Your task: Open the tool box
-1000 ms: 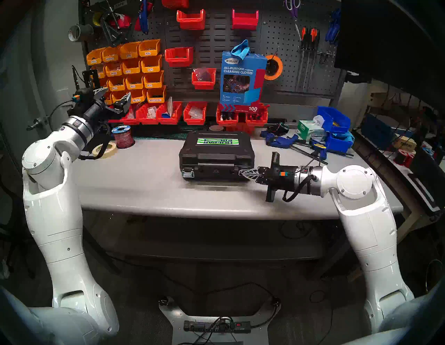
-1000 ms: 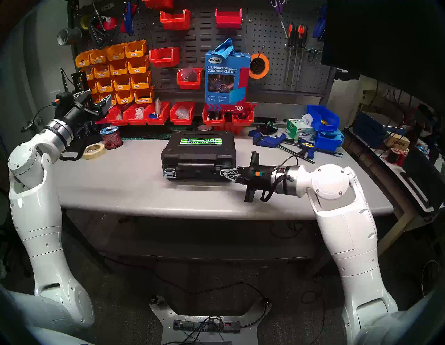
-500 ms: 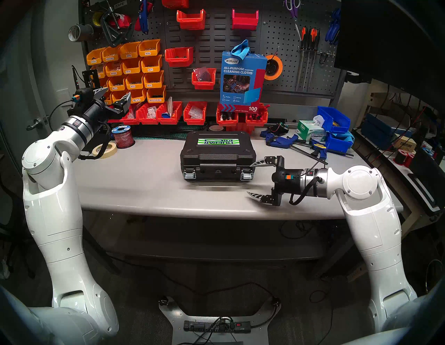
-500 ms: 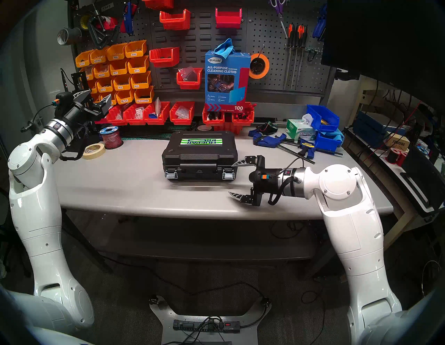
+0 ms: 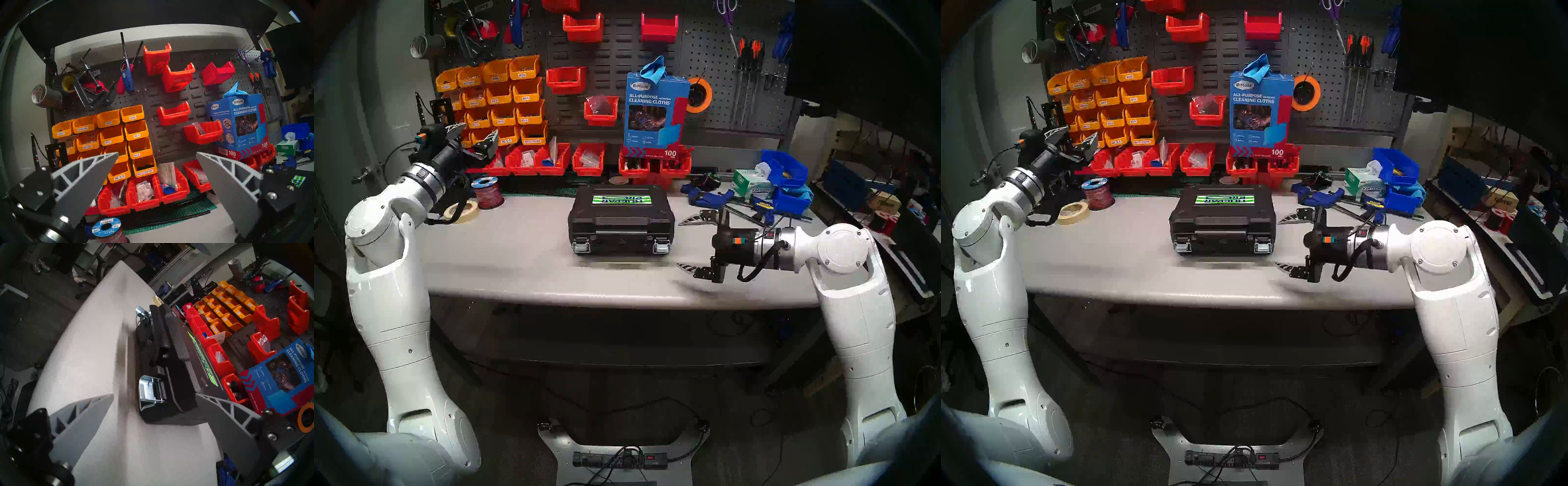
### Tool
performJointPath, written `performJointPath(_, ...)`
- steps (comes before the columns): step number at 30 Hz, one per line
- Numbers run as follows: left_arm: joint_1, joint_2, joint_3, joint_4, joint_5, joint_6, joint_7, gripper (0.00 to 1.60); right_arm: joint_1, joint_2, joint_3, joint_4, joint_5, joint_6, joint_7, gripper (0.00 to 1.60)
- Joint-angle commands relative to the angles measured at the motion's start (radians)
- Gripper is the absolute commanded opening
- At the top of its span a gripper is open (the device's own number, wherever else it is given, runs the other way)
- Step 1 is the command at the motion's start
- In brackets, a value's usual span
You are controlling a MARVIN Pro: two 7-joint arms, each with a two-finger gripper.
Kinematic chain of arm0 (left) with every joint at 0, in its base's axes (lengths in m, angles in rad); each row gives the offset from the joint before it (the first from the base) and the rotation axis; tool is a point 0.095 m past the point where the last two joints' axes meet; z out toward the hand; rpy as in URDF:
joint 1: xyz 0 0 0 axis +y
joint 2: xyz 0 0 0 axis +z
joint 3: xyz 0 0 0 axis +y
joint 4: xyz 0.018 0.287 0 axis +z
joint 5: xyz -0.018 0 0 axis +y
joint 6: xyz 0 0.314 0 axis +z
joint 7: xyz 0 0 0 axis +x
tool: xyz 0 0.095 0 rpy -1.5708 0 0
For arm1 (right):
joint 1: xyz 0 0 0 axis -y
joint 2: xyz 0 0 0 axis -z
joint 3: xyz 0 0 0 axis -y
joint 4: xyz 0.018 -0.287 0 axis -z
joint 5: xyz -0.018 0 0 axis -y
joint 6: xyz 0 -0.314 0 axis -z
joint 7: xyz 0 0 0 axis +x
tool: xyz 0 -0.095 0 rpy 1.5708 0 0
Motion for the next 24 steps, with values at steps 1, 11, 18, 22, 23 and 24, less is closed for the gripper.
performJointPath(1, -0.008, 0.001, -0.002, -0.01, -0.006, -0.002, -0.002, 1.6, 0.001, -0.025, -0.053, -0.08, -0.033, 0.043, -0.011, 1.6)
performJointPath(11, -0.008, 0.002, -0.002, -0.01, -0.008, -0.002, -0.001, 1.6, 0.044, -0.083, -0.194, -0.101, -0.137, 0.095, -0.052, 1.6)
performJointPath(18, -0.007, 0.003, -0.001, -0.01, -0.009, -0.002, 0.0, 1.6, 0.095, -0.129, -0.281, -0.067, -0.204, 0.119, -0.085, 1.6)
performJointPath(22, -0.007, 0.004, -0.001, -0.01, -0.009, -0.002, 0.001, 1.6, 0.131, -0.154, -0.32, -0.032, -0.253, 0.122, -0.119, 1.6)
performJointPath(23, -0.007, 0.004, -0.001, -0.01, -0.009, -0.002, 0.001, 1.6, 0.131, -0.154, -0.32, -0.032, -0.253, 0.122, -0.119, 1.6)
performJointPath(24, -0.007, 0.004, 0.0, -0.01, -0.009, -0.002, 0.001, 1.6, 0.149, -0.17, -0.331, -0.007, -0.276, 0.128, -0.14, 1.6)
